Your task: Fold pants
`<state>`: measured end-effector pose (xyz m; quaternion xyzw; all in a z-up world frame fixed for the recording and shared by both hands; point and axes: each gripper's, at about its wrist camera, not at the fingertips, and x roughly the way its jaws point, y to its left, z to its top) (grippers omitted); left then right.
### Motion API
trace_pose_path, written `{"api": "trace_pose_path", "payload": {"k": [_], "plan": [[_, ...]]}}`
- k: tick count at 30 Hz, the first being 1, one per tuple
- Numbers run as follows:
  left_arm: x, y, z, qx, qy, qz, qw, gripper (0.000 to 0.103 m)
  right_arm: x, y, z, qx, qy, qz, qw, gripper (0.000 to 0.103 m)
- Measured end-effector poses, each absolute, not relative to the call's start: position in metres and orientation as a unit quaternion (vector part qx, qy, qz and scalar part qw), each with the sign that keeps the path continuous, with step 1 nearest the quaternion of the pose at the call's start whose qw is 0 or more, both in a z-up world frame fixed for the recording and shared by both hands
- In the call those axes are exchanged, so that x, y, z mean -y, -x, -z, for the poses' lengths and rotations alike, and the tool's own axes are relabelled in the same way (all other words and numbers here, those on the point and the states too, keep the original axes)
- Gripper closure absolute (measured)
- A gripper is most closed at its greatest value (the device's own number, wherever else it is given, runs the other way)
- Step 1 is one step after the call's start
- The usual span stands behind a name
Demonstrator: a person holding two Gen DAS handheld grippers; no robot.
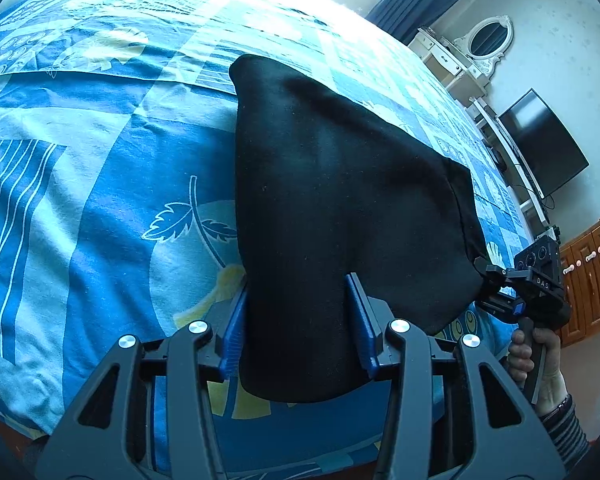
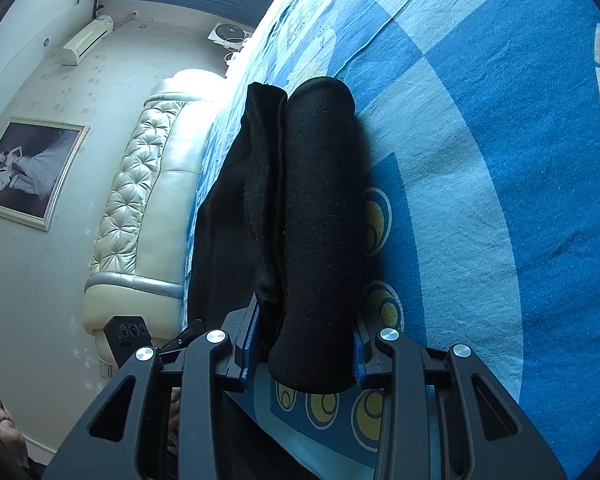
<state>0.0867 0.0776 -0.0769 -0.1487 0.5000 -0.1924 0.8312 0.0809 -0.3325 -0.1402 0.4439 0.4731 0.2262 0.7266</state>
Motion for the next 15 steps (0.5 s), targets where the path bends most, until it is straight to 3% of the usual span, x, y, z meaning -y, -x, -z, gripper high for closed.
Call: {"api": "trace_pose_path", "payload": {"k": [15], "plan": [[-0.0772, -0.0867, 0.0813, -0.494, 0.147, 0.195, 0.834, 0.053, 0.3308, -0.0777, 0.1458, -0.469, -0.451, -0.230, 0.724, 0.066]]}}
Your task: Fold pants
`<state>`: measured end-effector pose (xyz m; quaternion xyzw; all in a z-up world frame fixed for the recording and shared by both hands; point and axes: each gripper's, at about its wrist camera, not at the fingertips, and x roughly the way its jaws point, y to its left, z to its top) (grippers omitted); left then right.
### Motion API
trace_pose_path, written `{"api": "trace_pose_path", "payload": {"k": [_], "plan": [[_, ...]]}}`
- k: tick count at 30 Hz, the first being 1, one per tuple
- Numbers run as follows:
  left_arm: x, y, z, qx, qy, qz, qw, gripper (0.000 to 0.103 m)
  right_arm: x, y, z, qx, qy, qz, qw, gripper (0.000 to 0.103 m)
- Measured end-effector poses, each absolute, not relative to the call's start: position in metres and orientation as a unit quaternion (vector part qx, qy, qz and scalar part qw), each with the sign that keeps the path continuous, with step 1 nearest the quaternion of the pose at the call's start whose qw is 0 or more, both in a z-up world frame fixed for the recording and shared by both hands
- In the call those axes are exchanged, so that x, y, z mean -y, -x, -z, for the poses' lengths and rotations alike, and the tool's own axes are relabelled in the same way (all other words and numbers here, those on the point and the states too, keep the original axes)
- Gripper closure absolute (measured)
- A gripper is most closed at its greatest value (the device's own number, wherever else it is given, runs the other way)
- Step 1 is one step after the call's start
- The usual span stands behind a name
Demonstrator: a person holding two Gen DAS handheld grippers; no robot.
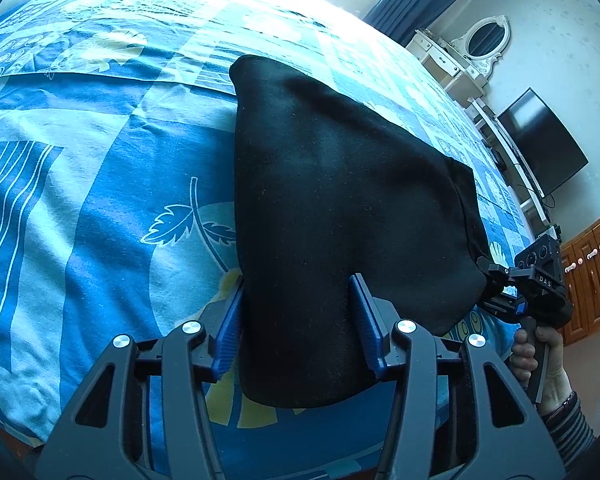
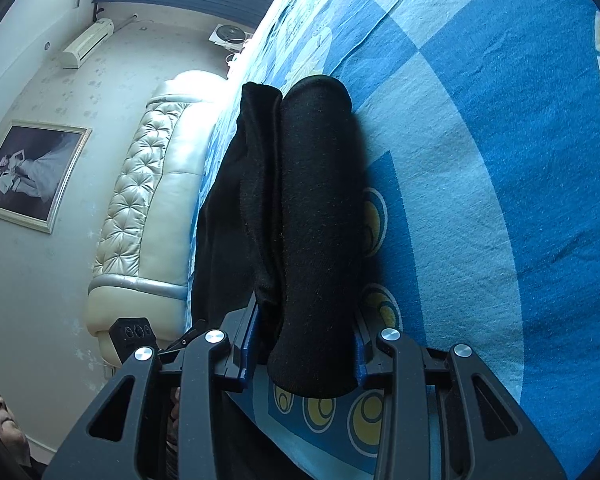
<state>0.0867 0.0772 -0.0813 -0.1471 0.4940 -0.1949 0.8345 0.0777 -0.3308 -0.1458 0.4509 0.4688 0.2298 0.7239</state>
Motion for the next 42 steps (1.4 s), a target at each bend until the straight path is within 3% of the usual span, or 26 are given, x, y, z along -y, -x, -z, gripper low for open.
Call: {"api": "trace_pose_path", "payload": {"k": [7, 14, 21, 34, 42], "plan": [[-0.077, -0.087, 0.081, -0.492, 0.144, 0.195, 0.836, 0.050, 0.332, -0.077, 0.147, -0.467, -0.451, -0.231, 0.724, 0.066], [-0.077, -0.086, 0.080, -0.481, 0.121, 0.172, 0.851, 0.031, 0.333, -0.076, 0.146, -0.462, -0.459, -0.234, 0.722, 0.064], [-0.085, -0.087, 0.085, -0.477, 0.126, 0.152, 0.856, 0.011, 0.344, -0.074, 0.151, -0.437, -0.497, -0.250, 0.707, 0.054], [-0.091, -0.094, 0.095, -0.497, 0.155, 0.156, 0.839, 0.002, 0.348, -0.065, 0.146, -0.405, -0.523, -0.265, 0.702, 0.037], [-0.091, -0.094, 0.097, -0.491, 0.153, 0.164, 0.842, 0.002, 0.360, -0.052, 0.148, -0.397, -0.549, -0.266, 0.686, 0.035]]}}
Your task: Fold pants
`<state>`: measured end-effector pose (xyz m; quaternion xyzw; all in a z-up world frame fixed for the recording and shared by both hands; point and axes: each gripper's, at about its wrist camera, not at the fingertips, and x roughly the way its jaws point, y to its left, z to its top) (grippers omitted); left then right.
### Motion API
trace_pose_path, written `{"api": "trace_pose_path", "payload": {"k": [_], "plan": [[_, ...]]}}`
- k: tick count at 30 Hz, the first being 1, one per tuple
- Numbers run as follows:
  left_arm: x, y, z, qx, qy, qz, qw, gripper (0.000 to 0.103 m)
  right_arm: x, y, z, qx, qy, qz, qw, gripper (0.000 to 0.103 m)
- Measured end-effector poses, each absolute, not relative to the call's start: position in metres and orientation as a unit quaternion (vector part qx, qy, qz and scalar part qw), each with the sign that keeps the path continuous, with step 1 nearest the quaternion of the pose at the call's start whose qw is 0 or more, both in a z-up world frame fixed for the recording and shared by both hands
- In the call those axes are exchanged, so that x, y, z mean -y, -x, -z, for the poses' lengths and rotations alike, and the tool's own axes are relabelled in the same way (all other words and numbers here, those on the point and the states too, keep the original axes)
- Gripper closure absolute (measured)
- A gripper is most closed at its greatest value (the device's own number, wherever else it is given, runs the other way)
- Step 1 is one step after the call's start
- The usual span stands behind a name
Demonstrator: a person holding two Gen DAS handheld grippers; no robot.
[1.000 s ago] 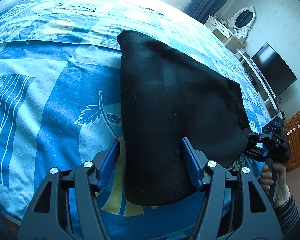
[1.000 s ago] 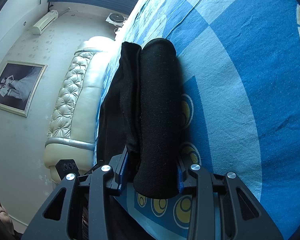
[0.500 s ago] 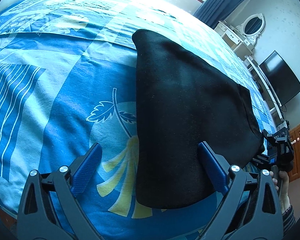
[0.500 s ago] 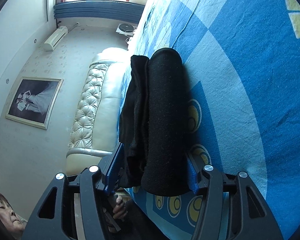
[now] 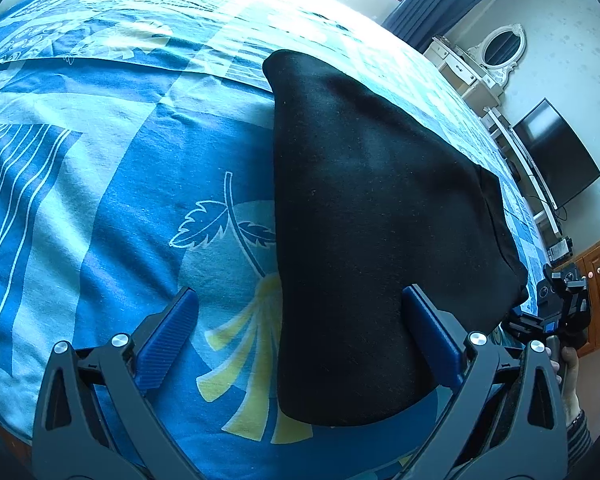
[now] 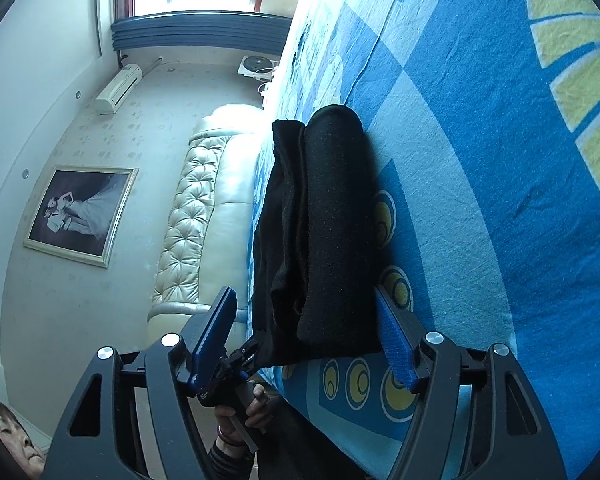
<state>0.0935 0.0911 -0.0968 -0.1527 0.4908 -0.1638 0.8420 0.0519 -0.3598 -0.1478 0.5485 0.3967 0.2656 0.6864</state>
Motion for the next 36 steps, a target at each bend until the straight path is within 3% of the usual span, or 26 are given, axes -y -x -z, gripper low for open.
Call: {"api": "trace_pose_path", "payload": {"k": [14, 23, 36], "plan": [[-0.075, -0.056, 0.073, -0.460, 0.116, 0.053, 0.879, 0.002, 0.355, -0.037, 0.137, -0.428, -0.489, -0.237, 0.722, 0.035], [-0.059, -0.032, 0.048, -0.435, 0.049, 0.009, 0.899, 0.002, 0.334, -0.034, 0.122, -0.464, -0.407, -0.202, 0.760, 0.024], [-0.048, -0.027, 0.045, -0.432, 0.025, -0.001, 0.902, 0.002, 0.307, -0.024, 0.091, -0.480, -0.199, -0.073, 0.851, 0.020]]}}
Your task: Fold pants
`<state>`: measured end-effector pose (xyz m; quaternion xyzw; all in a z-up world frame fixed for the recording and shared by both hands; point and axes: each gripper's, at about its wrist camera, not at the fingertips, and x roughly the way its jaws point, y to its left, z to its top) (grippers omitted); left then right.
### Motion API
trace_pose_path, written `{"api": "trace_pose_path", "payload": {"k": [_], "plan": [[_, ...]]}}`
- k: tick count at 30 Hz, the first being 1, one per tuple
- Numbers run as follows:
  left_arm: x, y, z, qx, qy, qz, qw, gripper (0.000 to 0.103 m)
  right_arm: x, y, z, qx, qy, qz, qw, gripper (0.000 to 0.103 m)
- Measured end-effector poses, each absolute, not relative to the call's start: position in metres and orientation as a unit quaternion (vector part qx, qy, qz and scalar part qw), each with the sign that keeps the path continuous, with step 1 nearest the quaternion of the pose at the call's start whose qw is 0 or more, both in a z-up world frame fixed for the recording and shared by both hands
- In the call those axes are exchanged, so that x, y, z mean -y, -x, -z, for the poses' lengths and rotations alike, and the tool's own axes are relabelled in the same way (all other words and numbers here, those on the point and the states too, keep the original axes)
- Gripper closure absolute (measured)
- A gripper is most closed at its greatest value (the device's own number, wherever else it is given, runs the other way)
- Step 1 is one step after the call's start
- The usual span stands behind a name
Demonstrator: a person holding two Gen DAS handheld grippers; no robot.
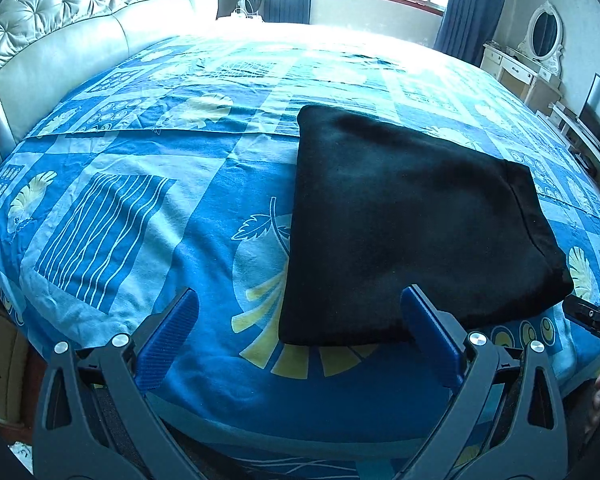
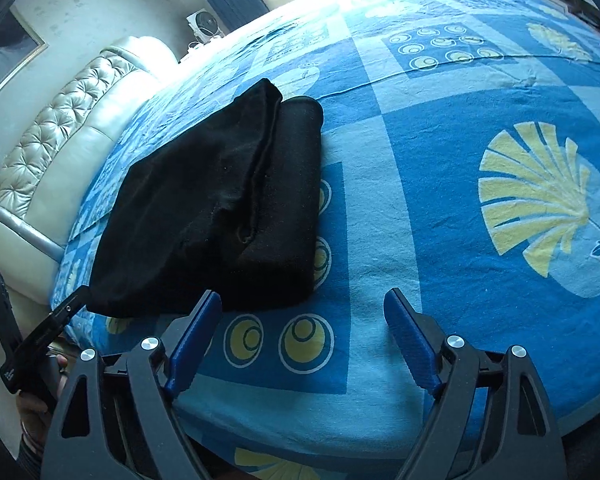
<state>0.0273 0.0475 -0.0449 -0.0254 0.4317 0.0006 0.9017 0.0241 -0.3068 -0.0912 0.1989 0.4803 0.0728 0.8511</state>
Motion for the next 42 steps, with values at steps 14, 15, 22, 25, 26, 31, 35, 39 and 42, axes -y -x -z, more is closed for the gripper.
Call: {"api": "trace_pose_path", "payload": {"k": [14, 15, 22, 25, 26, 31, 35, 39, 42], "plan": [[-0.032, -0.011, 0.034, -0.435, 0.022, 0.006, 0.900, 0.002, 0.286, -0.018, 0.077, -0.460, -0.117, -0.051, 0.879, 0.020], [-0.032, -0.010, 0.033, -0.436, 0.022, 0.004, 0.900, 0.002, 0.284, -0.018, 0.076, -0.460, -0.117, -0.052, 0.879, 0.020], [-0.027, -0.008, 0.033, -0.440, 0.016, 0.009, 0.898, 0.002, 0.283, -0.017, 0.076, -0.459, -0.118, -0.056, 0.879, 0.020], [-0.027, -0.008, 0.033, -0.437, 0.011, 0.009, 0.899, 0.002, 0.282, -0.016, 0.076, -0.460, -0.120, -0.056, 0.878, 0.020], [-0.027, -0.008, 0.033, -0.435, 0.010, 0.011, 0.900, 0.002, 0.282, -0.016, 0.076, -0.460, -0.120, -0.056, 0.878, 0.020], [-0.030, -0.008, 0.031, -0.431, 0.011, 0.011, 0.902, 0.002, 0.280, -0.015, 0.077, -0.462, -0.119, -0.058, 0.877, 0.020], [-0.030, -0.009, 0.030, -0.427, 0.001, 0.005, 0.904, 0.002, 0.278, -0.015, 0.079, -0.466, -0.118, -0.061, 0.875, 0.020], [-0.027, -0.007, 0.028, -0.417, -0.016, 0.001, 0.909, 0.002, 0.276, -0.015, 0.080, -0.468, -0.117, -0.064, 0.874, 0.020], [-0.026, -0.007, 0.027, -0.416, -0.017, 0.002, 0.909, 0.002, 0.276, -0.015, 0.080, -0.469, -0.118, -0.064, 0.873, 0.020]]}}
